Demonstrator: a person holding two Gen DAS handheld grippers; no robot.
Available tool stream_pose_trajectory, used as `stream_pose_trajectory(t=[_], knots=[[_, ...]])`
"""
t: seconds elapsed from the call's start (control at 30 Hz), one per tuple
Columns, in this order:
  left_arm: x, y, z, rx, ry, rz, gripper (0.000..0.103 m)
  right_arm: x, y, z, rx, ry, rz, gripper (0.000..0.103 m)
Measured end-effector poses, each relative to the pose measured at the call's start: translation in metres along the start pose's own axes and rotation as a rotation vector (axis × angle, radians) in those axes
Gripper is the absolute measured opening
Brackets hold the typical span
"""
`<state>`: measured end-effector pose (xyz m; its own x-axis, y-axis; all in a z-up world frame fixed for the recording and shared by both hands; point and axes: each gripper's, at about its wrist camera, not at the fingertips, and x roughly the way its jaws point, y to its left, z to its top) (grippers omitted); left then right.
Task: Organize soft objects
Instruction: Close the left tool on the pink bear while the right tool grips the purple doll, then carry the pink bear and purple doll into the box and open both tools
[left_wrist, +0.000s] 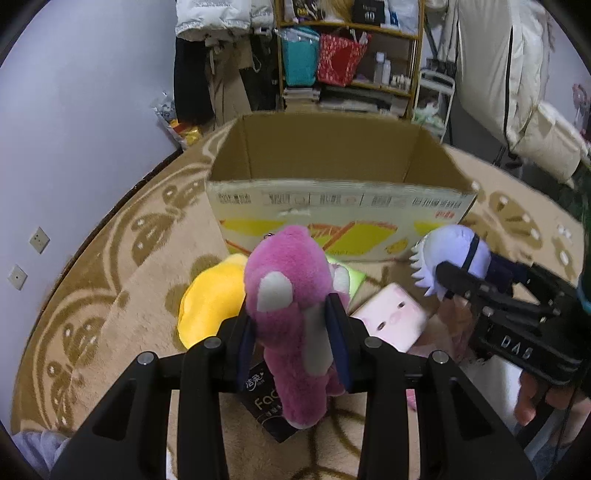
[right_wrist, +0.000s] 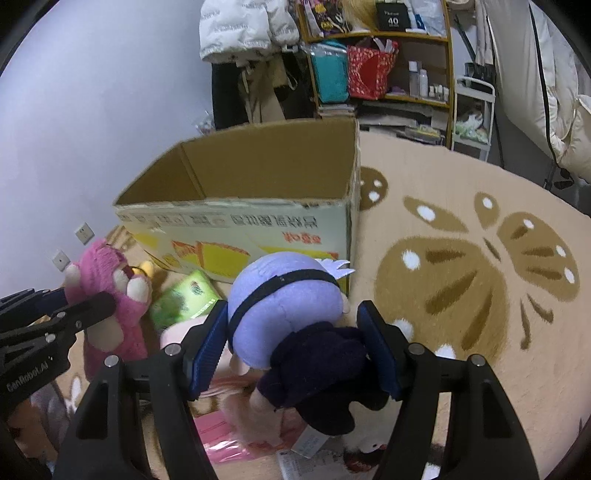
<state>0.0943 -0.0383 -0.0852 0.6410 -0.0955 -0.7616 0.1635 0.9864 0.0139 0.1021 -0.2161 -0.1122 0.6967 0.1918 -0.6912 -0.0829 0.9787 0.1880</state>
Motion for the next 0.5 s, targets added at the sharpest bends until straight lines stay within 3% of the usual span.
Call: stream_pose_trajectory(t=[0.3,0.5], knots=[[-0.039,0.006,0.016,0.015,-0.148,0.066,0.034,-0.046,0.007,0.011,0.003,-0.124,0.035,0.074],[-0.047,0.015,0.04,0.023,-0.205,0.097,0.034,-0.06,0.009,0.027,-0.023,-0.178,0.056,0.074]])
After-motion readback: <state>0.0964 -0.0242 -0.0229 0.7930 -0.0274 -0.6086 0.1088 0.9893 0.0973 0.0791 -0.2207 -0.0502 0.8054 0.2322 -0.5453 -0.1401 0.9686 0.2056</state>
